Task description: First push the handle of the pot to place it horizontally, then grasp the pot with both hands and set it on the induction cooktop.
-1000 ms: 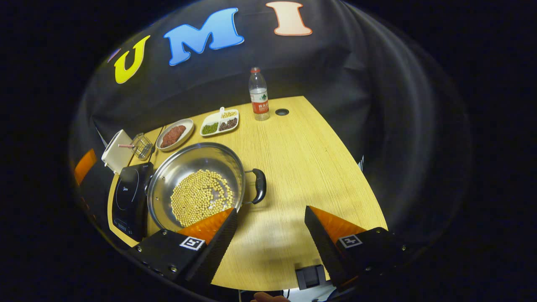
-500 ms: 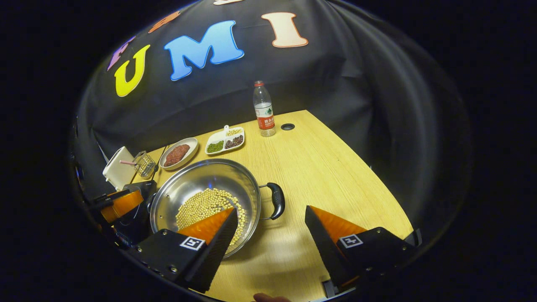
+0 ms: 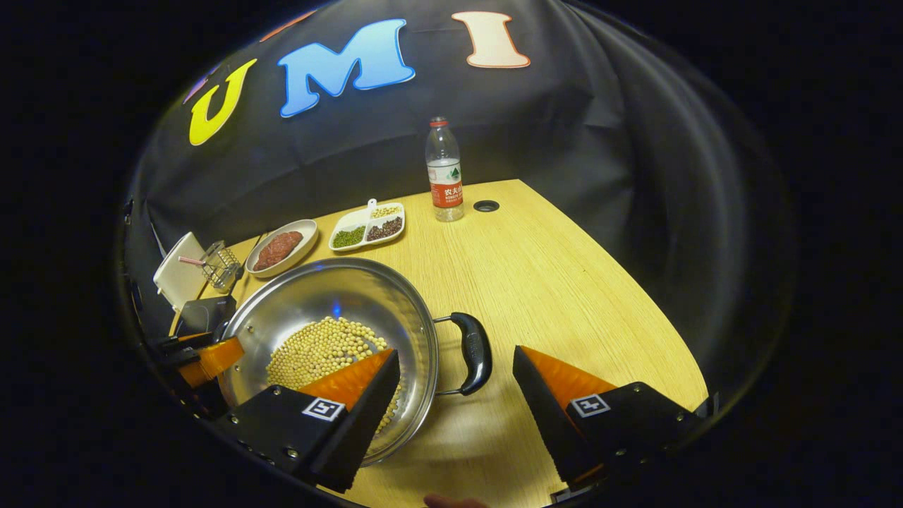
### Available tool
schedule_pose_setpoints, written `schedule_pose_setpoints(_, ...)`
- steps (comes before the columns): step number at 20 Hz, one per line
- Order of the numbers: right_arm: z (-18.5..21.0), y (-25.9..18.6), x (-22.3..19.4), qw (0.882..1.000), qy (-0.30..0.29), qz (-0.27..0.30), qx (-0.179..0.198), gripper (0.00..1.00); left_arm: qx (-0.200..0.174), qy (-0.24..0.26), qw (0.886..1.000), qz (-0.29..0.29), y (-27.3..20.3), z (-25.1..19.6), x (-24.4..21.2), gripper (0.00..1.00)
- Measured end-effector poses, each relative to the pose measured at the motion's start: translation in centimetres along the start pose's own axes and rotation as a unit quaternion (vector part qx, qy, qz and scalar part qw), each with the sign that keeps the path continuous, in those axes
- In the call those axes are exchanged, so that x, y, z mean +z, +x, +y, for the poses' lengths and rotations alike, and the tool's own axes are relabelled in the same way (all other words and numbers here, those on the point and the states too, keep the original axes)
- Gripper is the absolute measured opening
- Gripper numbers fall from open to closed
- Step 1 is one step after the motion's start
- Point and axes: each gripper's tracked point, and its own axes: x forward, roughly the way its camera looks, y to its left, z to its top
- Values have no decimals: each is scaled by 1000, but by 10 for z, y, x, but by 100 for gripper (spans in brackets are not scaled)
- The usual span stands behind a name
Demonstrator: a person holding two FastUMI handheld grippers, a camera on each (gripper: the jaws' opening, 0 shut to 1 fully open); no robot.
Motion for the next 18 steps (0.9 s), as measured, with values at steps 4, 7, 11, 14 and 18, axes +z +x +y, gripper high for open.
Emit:
schedule_pose_setpoints(4,-2,24,-6,1000,-3,10,-8,100,0,3,1000,9,12,1,-5,99)
schedule_pose_setpoints(7,0,36,-8,1000,-9,21,-9,100,0,15,1000,11,18,-3,-6,93)
schedule_pose_setpoints(11,4,49,-15,999,-23,38,-7,92,11,12,1000,26,23,0,-13,93)
schedule_pose_setpoints(14,6,51,-22,998,-32,58,-4,77,15,11,1000,26,27,-1,-13,80)
schedule_pose_setpoints(18,6,54,-20,998,-17,62,5,77,21,12,999,27,28,0,-13,80)
